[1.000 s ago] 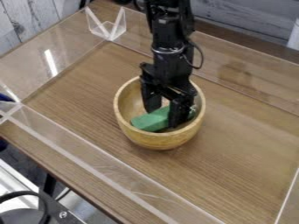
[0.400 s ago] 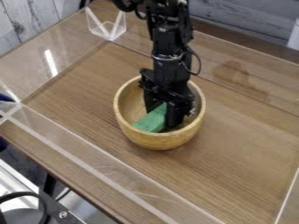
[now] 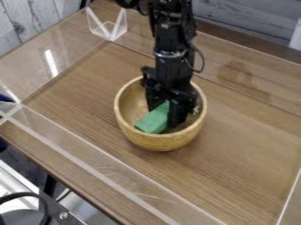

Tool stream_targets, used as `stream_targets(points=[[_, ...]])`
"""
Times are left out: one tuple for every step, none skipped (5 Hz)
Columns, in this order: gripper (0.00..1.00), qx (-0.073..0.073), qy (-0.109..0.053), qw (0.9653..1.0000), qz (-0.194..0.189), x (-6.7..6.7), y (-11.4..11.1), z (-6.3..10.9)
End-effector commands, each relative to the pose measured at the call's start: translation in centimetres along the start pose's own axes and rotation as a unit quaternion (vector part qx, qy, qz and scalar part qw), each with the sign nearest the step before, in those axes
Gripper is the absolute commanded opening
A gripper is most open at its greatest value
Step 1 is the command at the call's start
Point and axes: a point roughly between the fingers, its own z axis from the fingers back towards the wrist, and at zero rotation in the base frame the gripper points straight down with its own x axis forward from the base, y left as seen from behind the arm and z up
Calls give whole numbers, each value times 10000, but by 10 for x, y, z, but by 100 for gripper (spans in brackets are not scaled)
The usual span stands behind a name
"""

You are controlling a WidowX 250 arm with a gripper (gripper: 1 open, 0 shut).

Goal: Remove the green block from inside the brown bowl and put it on the table

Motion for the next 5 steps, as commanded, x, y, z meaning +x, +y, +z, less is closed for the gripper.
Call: stream_targets(points=[[0,142,-516,9985,-112,15,-8,31],[0,161,-636,9977,-168,17,-15,42],[0,189,-785,9965,-237,20,-24,55],[0,162,-881,9953,-362,23,-43,62],[0,125,-870,9947,-537,27,-64,58]])
